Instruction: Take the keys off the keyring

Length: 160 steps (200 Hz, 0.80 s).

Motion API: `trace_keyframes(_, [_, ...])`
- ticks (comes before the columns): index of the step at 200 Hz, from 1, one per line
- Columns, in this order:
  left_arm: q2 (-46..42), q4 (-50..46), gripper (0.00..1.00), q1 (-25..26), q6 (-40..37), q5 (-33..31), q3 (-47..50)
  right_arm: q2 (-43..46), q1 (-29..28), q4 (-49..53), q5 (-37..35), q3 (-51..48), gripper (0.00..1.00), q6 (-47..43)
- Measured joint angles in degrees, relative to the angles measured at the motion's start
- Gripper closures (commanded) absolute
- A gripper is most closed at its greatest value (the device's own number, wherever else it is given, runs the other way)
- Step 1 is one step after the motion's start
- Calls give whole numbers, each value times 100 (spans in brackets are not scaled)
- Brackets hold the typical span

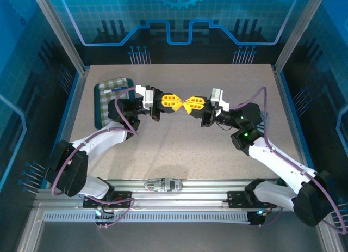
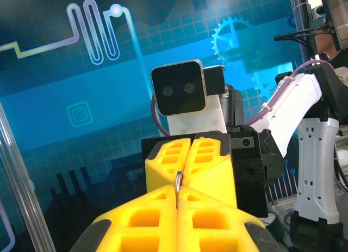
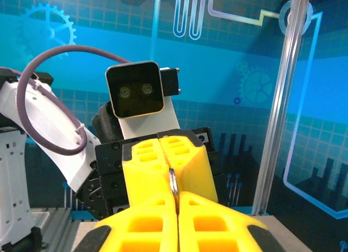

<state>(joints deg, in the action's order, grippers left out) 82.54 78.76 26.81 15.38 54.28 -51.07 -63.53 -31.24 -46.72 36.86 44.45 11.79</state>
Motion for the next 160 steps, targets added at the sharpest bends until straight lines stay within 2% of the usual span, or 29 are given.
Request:
trace_keyframes(9, [0, 2, 100, 0, 20, -11, 0, 0, 0, 48, -2, 28, 94, -26])
trace_keyframes(16, [-4, 2, 92, 0, 33, -44, 2, 0, 0, 94, -13, 52, 95, -39])
trace_keyframes(28, [-17, 2, 84, 0, 85, -140, 31, 11, 0, 247, -42, 118, 96, -76])
trace_keyframes(37, [-26, 11, 73, -2, 129, -238, 70, 35, 0, 398, -55, 155, 97, -131])
trace_keyframes(73, [-94, -7, 49, -153, 413, -654, 356, 302, 7, 1384, -243, 337, 99, -433])
trace_keyframes(79, [-131, -37, 38, -205, 468, -713, 420, 358, 9, 1591, -267, 382, 98, -487])
trace_keyframes(80, [-136, -42, 33, -212, 472, -719, 428, 365, 9, 1615, -273, 391, 99, -496])
trace_keyframes(82, [-153, -59, 13, -229, 466, -739, 448, 382, 9, 1690, -286, 407, 99, -527])
trace_keyframes(83, [-160, -63, 7, -236, 461, -739, 452, 389, 11, 1716, -291, 415, 99, -538])
trace_keyframes(86, [-177, -83, 1, -267, 514, -761, 476, 411, 17, 1816, -304, 448, 99, -555])
trace_keyframes(107, [-463, -791, 0, -511, 748, -979, 505, 496, 83, 2483, -374, 704, 99, -717])
trace_keyframes(138, [-1036, -3279, 1, -662, 560, -1427, -20, 503, 251, 3403, -409, 960, 99, -855])
trace_keyframes(160, [-1364, -4347, 1, -697, 505, -1561, -201, 457, 372, 3866, -363, 1027, 98, -909])
